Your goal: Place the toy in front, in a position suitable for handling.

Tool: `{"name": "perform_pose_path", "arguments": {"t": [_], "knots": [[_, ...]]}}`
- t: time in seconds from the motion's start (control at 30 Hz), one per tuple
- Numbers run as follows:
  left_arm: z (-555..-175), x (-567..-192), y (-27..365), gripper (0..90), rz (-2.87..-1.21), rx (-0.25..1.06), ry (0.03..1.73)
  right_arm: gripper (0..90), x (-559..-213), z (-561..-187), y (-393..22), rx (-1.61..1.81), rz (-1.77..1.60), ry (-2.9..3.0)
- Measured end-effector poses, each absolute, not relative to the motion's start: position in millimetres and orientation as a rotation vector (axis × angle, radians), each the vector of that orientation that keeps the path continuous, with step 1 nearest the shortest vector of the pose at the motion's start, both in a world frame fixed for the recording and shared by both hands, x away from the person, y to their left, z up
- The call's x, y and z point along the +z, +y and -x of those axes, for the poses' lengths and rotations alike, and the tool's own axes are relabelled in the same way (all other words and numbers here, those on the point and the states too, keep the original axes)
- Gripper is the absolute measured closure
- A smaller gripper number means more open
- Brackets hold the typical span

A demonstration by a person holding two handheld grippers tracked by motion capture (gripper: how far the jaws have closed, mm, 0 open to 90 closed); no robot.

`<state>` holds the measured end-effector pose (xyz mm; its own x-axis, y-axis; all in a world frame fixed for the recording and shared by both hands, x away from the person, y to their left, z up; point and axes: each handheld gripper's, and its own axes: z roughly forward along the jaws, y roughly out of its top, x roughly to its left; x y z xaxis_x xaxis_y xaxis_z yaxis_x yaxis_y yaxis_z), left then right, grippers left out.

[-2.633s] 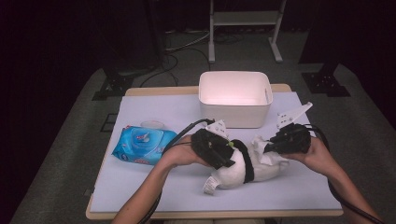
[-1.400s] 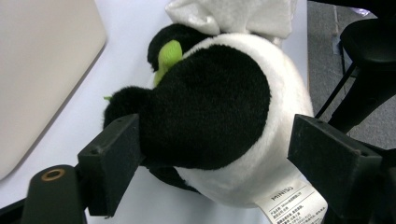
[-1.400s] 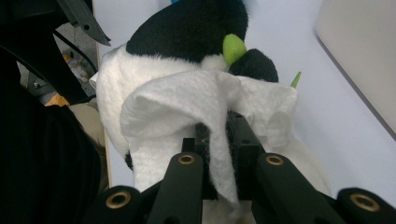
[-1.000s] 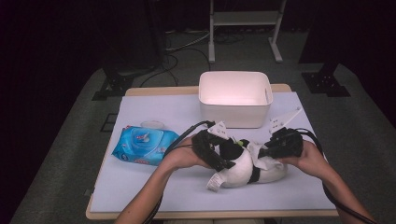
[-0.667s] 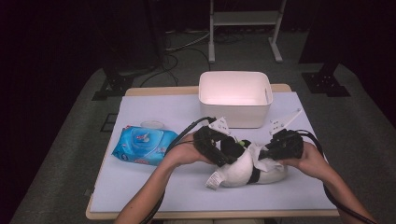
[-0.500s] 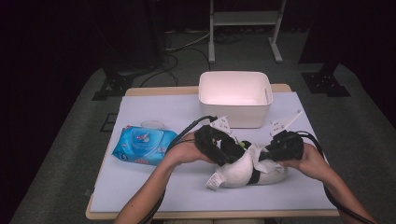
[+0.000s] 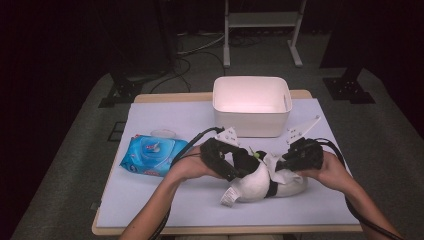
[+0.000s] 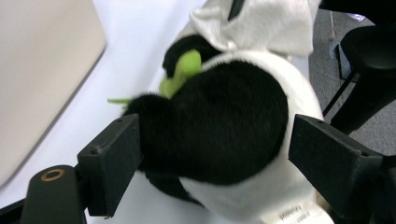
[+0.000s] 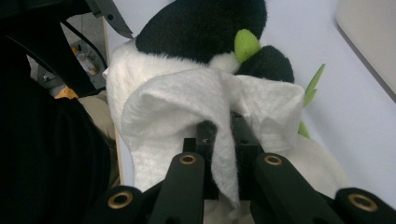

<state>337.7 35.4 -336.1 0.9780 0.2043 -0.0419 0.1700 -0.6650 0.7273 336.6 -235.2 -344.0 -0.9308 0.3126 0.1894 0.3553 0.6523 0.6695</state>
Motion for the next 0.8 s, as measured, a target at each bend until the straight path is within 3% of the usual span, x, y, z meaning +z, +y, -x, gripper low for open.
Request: {"name": "perform_pose_path", "arguments": {"t": [0.8], "knots": [[-321,-362,42,13.8,-2.345,-0.023,0.294,84.5,-344,-338,-237,-1.165,0.582,-2.81]]}}
